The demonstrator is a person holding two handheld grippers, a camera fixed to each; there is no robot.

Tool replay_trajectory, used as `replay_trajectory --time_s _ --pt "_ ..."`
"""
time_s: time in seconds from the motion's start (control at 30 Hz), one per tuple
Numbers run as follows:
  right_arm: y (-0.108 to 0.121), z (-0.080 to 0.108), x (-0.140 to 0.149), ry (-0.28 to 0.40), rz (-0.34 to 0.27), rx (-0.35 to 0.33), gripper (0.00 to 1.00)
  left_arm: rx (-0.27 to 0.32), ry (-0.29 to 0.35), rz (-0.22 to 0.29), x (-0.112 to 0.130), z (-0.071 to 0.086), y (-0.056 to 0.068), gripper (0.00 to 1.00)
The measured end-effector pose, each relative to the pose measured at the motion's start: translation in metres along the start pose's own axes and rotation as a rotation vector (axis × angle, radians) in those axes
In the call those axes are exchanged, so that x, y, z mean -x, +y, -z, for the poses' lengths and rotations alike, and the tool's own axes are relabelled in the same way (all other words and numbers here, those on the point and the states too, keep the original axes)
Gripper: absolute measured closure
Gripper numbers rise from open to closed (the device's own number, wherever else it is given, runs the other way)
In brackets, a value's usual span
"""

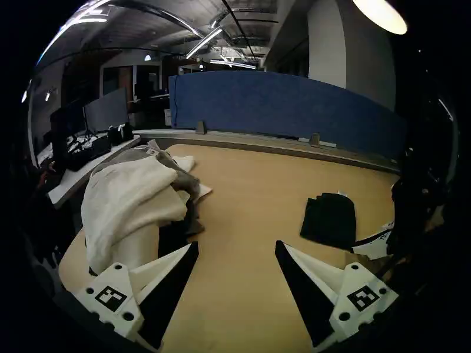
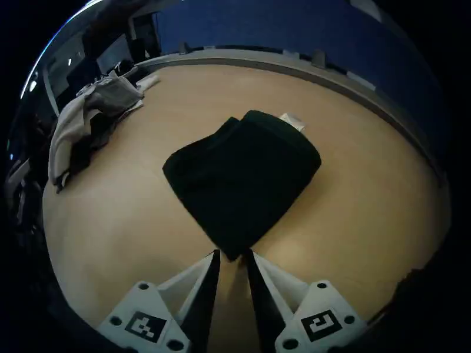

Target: Fold towel

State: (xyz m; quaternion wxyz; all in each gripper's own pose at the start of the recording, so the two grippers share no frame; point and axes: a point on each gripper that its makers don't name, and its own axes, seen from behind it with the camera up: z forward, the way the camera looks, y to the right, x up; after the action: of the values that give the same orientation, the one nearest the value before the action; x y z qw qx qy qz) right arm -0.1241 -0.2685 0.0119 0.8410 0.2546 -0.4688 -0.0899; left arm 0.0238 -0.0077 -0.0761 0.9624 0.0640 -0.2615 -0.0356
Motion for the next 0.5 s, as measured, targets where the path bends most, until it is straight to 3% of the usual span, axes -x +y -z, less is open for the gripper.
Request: replay_trajectory --time_s 0.17,0.5 --pt "-0.0007 -0.0029 0.0028 -0.007 -0.009 -0.001 0.67 -0.002 0.002 -0.001 -0.0001 0.0022 -0.0013 0.03" --pt "0.0014 -0.0032 0.0027 -0.003 -0.019 0.005 0.92 -0.003 0.005 -0.003 0.0005 0.0042 -0.0010 0.03"
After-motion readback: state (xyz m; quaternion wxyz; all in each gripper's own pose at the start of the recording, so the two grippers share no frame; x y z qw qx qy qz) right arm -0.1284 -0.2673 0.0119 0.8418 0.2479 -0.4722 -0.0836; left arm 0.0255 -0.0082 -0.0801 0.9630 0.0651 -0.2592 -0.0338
